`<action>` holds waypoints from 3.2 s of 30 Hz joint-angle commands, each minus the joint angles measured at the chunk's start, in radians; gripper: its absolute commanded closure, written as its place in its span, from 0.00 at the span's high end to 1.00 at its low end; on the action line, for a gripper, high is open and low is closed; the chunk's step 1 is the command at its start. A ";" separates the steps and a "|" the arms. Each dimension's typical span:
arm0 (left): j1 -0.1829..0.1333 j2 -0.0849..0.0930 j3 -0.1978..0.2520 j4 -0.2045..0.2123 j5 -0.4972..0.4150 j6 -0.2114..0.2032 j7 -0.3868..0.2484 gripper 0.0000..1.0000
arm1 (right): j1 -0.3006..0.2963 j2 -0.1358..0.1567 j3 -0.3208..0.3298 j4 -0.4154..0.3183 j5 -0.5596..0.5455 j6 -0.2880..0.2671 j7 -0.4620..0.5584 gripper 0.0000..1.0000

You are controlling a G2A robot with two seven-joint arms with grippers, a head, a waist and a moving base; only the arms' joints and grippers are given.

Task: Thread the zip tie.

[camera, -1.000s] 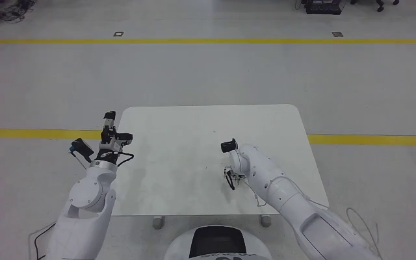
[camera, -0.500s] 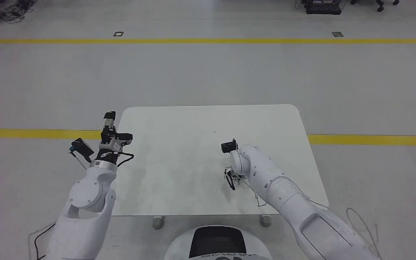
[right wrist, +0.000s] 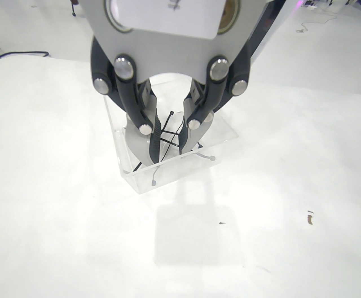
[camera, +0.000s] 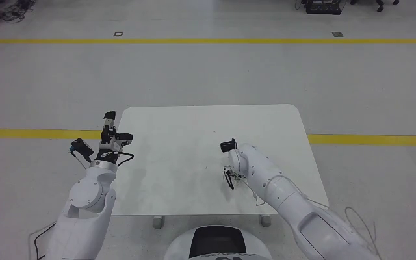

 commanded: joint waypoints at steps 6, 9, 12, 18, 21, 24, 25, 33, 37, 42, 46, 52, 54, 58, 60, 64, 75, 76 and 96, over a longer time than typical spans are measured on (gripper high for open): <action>0.000 0.000 0.000 0.000 0.000 0.000 0.000 1.00 | -0.028 0.011 0.023 -0.064 -0.032 0.004 0.013 0.19; 0.000 0.000 0.000 0.000 0.000 0.000 0.000 1.00 | -0.037 0.015 0.035 -0.077 -0.038 0.004 0.015 0.19; 0.000 0.000 0.000 0.000 0.000 0.000 0.000 1.00 | -0.040 0.016 0.043 -0.071 -0.033 0.000 0.010 0.19; 0.000 0.000 0.000 0.000 0.000 0.000 0.000 1.00 | -0.030 0.010 0.046 -0.033 -0.014 -0.014 -0.003 0.21; 0.000 0.000 0.000 0.000 0.000 0.000 0.000 1.00 | -0.022 0.005 0.045 -0.010 -0.003 -0.021 -0.011 0.21; 0.000 0.000 0.000 0.000 0.000 0.000 0.000 1.00 | -0.016 0.001 0.042 0.007 0.004 -0.026 -0.017 0.20; 0.000 0.000 0.000 0.000 0.000 0.000 0.000 1.00 | -0.014 -0.001 0.042 0.012 0.006 -0.028 -0.019 0.20; 0.000 0.000 0.000 0.000 0.000 0.000 0.000 1.00 | -0.002 -0.010 0.035 0.041 0.015 -0.036 -0.027 0.14; 0.000 0.000 0.000 0.000 0.000 0.000 0.000 1.00 | 0.003 -0.014 0.032 0.051 0.016 -0.035 -0.028 0.11; 0.000 0.000 0.000 0.000 0.000 0.000 0.000 1.00 | 0.007 -0.017 0.032 0.060 0.016 -0.034 -0.032 0.02; 0.000 0.000 0.000 0.000 0.000 0.000 0.000 1.00 | 0.007 -0.019 0.032 0.062 0.013 -0.033 -0.032 0.00; 0.000 0.000 0.000 0.000 0.000 0.000 0.000 1.00 | 0.002 -0.018 0.031 0.044 -0.003 -0.024 -0.026 0.00; 0.000 0.000 0.000 0.000 0.000 0.000 0.000 1.00 | -0.007 -0.014 0.035 0.018 -0.017 -0.015 -0.021 0.00; 0.000 0.000 0.000 0.000 0.000 0.000 0.000 1.00 | -0.037 -0.001 0.051 -0.048 -0.047 -0.001 -0.007 0.00; 0.000 0.000 0.000 0.000 0.000 0.000 0.000 1.00 | -0.059 0.008 0.063 -0.096 -0.069 0.004 0.005 0.00; 0.000 0.000 0.000 0.000 0.000 0.000 0.000 1.00 | -0.112 0.028 0.101 -0.193 -0.120 0.004 0.027 0.00; 0.000 0.000 0.000 0.000 0.000 0.000 0.000 1.00 | -0.268 0.067 0.192 -0.444 -0.235 -0.001 0.019 0.00; 0.000 0.000 0.000 0.000 0.000 0.000 0.000 1.00 | -0.278 0.069 0.198 -0.460 -0.240 -0.003 0.014 0.00; 0.000 0.000 0.000 0.000 0.000 0.000 0.000 1.00 | -0.460 0.152 0.525 -0.677 0.130 -0.564 -0.008 0.00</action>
